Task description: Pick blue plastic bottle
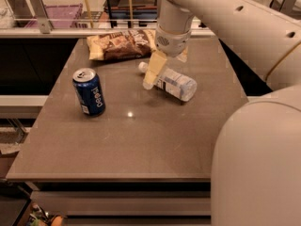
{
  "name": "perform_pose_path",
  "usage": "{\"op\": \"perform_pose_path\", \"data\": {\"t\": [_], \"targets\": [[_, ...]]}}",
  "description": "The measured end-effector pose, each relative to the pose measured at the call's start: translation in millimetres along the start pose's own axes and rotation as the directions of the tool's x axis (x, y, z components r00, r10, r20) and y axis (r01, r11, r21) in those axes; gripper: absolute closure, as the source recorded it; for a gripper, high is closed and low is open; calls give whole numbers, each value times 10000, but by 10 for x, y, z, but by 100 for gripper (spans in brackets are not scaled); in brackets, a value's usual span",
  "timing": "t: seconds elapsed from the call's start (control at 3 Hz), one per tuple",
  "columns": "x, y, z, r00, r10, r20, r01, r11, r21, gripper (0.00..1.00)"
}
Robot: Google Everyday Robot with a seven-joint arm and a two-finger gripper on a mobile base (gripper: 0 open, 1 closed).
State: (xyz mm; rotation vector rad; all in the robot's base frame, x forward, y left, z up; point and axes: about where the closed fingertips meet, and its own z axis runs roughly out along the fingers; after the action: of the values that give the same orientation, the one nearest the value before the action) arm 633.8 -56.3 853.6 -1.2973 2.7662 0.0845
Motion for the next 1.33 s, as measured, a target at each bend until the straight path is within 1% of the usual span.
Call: {"op": "perform_pose_path", "data": {"t": [0.33,0.67,1.0,1.33], "targets": [[-10,2,135,9980,368,-522,-356,9991,240,0],[-13,-12,238,9959,615,-664,-597,9978,301,0],[-52,-23,257,9968,591,-541,-574,9978,327,18],[-84,-32,280,9973,581,-451,-565,9978,348,41]]}}
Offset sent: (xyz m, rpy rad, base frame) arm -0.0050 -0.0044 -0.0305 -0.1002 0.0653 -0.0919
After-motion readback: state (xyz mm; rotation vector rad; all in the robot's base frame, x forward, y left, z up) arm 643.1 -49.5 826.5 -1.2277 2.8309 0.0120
